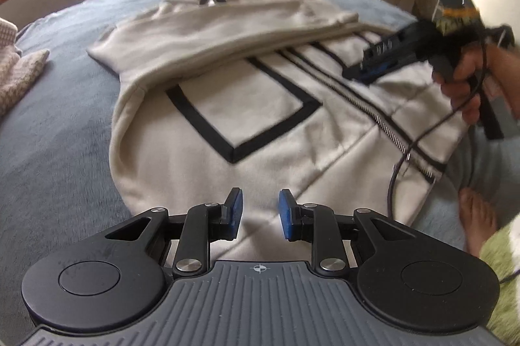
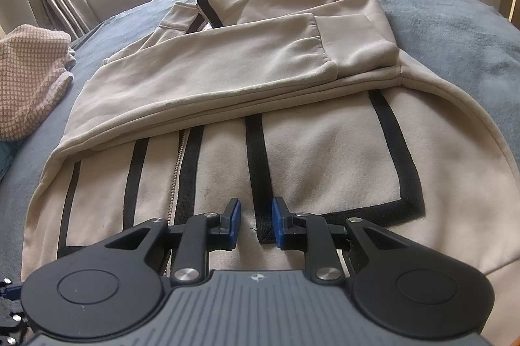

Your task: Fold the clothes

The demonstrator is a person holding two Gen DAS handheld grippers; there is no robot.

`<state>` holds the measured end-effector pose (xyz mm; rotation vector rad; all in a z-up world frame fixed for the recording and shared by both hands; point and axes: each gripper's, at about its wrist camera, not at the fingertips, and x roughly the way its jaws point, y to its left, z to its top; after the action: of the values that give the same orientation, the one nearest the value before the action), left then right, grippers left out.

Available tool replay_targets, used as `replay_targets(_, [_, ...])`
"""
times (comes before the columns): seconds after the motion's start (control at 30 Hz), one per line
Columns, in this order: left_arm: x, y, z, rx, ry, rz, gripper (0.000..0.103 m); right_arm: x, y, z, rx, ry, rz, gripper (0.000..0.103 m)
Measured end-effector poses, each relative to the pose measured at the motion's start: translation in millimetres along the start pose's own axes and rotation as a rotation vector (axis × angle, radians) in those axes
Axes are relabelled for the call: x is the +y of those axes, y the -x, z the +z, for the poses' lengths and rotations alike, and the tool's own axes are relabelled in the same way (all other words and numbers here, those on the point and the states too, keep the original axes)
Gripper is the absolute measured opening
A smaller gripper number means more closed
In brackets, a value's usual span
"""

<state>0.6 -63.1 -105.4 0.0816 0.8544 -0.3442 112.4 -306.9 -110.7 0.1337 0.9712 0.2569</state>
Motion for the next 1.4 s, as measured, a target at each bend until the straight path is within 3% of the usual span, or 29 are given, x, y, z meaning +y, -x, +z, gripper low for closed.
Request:
replay_targets(0.2, [-17,-14,15,-0.061,-0.057,-0.013,0.024,0,0,0,-0.001,0.003,-0.002,0.021])
replay_targets(0.53, [-39,-24,0,-0.010,-0.136,-0.044,0.025,-1,0,-2,-0.005,0.006,0.001,0.022])
replay_targets(0.93, [-35,-17,15,-0.019,-0.065,-0.060,0.028,0,0,-2,-0.004,0.006,-0.001,0.022])
replay_targets(1.4, [-21,-23,22,0.007,-0.007,0.001,0.039,0,0,-3,-0.006,0.005,0.000,0.022])
